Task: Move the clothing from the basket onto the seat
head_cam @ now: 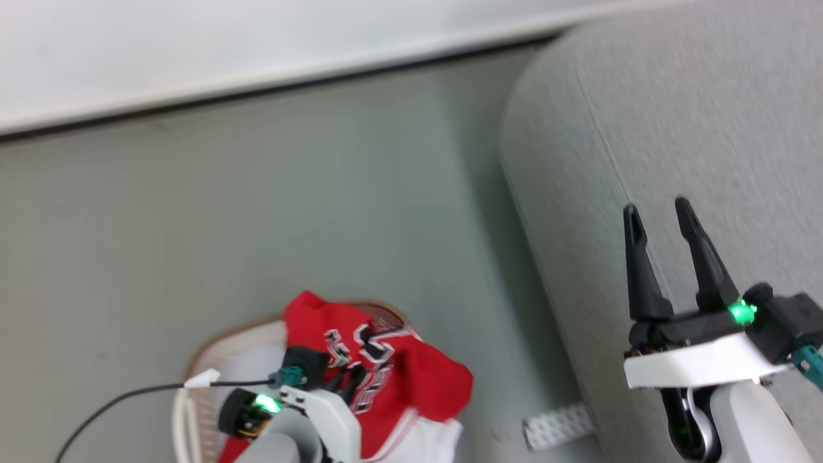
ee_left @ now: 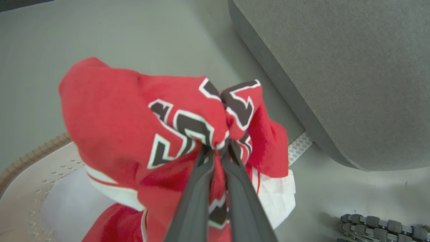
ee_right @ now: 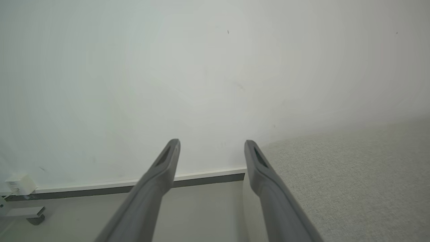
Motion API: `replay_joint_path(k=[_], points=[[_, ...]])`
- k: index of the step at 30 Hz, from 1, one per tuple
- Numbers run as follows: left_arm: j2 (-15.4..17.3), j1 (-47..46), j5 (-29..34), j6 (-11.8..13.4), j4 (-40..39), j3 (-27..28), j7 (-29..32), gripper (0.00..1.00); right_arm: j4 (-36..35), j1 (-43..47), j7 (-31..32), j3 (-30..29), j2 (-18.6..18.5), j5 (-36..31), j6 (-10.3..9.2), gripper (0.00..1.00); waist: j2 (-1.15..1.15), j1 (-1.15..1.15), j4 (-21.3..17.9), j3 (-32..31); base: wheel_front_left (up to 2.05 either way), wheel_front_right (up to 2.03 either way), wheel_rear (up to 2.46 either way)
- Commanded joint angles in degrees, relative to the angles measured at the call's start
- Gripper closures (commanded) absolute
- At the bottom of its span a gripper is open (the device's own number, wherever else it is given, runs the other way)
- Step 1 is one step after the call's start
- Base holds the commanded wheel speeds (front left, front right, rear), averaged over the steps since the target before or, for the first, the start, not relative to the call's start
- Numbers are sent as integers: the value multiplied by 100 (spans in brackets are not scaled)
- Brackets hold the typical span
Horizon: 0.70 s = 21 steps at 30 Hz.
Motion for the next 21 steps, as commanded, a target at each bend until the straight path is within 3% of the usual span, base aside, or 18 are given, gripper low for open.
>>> replay_joint_path(k=[1,8,13,21], points=[[21,133,-226,14,-156,-141,-90,100,39,157,4,-56,-36,-36,-12,0,0,1,523,-634,0,0,0],[19,332,-1079,13,-934,-528,-206,100,147,538,5,-155,-140,6,-12,0,0,1,1086,-1382,0,0,0],[73,328,-1477,13,-1794,-248,-216,100,175,716,5,-116,-164,36,-12,0,0,1,1370,-1729,0,0,0],[219,203,-1574,76,-2938,36,-210,100,247,874,5,183,-154,138,-12,0,0,1,1653,-1997,0,0,0]])
